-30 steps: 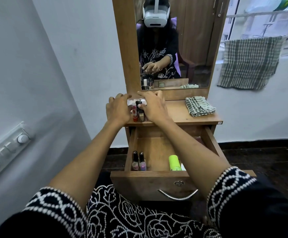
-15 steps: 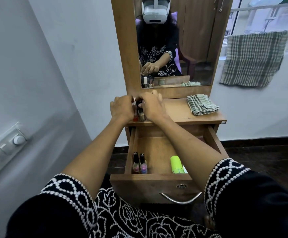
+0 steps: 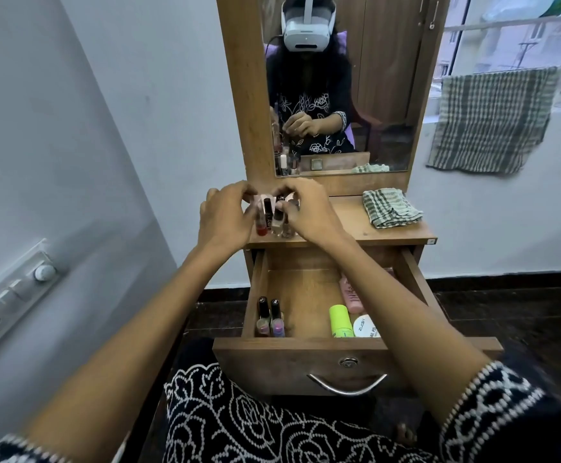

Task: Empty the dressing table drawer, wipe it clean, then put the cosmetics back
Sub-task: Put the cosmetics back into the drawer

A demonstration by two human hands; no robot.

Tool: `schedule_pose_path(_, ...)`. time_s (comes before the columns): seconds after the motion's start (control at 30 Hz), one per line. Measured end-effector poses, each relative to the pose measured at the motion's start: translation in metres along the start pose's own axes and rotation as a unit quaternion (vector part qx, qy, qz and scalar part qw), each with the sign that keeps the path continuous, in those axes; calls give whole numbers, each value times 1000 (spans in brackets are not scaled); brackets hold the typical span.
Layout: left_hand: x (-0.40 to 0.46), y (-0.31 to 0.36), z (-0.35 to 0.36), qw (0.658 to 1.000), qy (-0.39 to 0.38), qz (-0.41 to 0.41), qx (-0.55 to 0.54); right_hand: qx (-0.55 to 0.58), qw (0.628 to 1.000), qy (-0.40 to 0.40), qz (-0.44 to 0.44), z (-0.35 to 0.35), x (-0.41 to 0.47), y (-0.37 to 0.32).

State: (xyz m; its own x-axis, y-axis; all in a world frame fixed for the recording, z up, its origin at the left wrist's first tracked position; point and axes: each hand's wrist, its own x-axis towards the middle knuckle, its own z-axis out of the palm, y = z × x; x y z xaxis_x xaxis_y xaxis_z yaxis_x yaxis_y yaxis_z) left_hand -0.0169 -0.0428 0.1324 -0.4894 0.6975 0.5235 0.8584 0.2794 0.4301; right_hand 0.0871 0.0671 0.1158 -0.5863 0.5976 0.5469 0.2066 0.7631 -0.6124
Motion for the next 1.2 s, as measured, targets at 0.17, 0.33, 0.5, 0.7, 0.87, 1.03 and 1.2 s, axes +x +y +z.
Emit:
schedule_pose_path(0.17,-60,17,-15,996,-26,45,-74,106,993,18,46,-19,-49,13)
schedule_pose_path(0.33,-103,21,9,993,-101,37,-54,79,988,-13,132,-6,-92,36)
schedule_pose_path(0.5,-118,9,28,986,-164,31,18,77,985,-46,147,12,-108,42)
schedule_pose_path(0.7,-130,5,41,974,-209,49,70,47,983,-113,139,26,-120,41)
schedule_pose_path(0.87,-128,4,45,969,-226,30,97,33,979,-158,122,25,-121,42)
schedule_pose_path(1.03,-124,5,48,965,-239,-50,94,25,974,-186,124,26,-121,40)
schedule_pose_path(1.2,-120,6,52,962,-241,-95,86,20,971,-206,122,29,-120,42)
